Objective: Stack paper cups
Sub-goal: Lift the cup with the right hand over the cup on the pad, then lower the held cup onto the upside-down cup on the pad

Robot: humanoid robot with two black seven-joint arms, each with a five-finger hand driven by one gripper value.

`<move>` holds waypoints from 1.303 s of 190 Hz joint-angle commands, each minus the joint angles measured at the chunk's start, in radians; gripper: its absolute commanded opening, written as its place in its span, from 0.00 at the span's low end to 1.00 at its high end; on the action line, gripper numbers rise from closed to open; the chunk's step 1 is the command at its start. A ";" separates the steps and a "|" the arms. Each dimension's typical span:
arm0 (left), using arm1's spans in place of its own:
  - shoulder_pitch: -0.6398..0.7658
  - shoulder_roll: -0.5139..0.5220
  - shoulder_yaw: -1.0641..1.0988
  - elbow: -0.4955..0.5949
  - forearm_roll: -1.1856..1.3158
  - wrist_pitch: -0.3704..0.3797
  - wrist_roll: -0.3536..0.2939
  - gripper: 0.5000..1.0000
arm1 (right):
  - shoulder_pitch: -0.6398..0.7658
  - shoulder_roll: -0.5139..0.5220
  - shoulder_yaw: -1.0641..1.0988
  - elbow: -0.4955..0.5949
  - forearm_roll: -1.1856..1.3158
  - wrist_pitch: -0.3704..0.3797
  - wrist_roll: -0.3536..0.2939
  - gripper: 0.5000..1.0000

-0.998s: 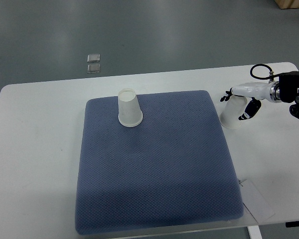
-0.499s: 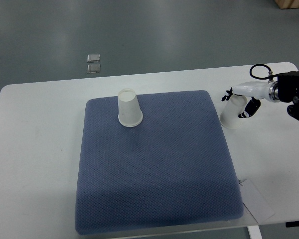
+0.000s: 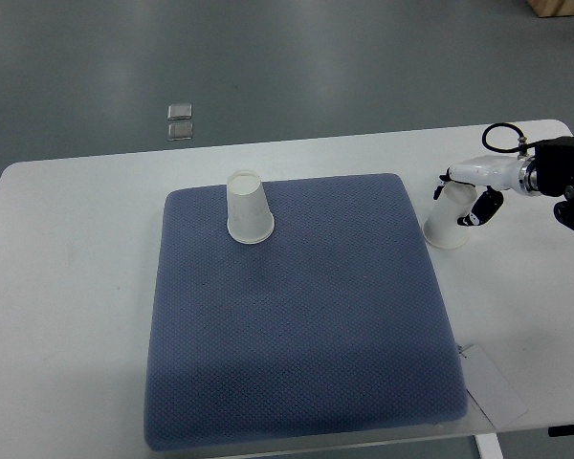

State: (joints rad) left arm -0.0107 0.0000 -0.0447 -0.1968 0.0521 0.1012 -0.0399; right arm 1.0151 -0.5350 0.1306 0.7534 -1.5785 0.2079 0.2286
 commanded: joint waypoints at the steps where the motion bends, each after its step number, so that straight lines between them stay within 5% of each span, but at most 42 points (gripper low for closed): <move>1: 0.000 0.000 0.000 0.000 0.000 0.000 0.000 1.00 | 0.010 -0.010 0.006 0.001 0.002 -0.001 0.003 0.19; 38: 0.000 0.000 0.000 0.000 0.000 0.000 0.000 1.00 | 0.152 -0.023 0.014 0.066 0.023 0.019 0.011 0.18; 71: 0.000 0.000 0.000 0.000 0.000 0.000 0.000 1.00 | 0.369 -0.030 0.026 0.185 0.058 0.128 0.009 0.17; 121: 0.000 0.000 0.000 0.000 0.000 0.000 0.000 1.00 | 0.577 0.130 0.026 0.234 0.109 0.203 0.003 0.17; 170: 0.000 0.000 -0.001 0.000 0.000 0.000 0.000 1.00 | 0.599 0.312 0.021 0.221 0.097 0.217 -0.005 0.18; 248: 0.000 0.000 0.000 0.000 0.000 0.000 0.000 1.00 | 0.550 0.438 0.003 0.116 0.054 0.212 -0.011 0.20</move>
State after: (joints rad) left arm -0.0107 0.0000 -0.0447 -0.1965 0.0521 0.1012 -0.0399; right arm 1.5781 -0.1208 0.1355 0.9009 -1.5100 0.4226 0.2204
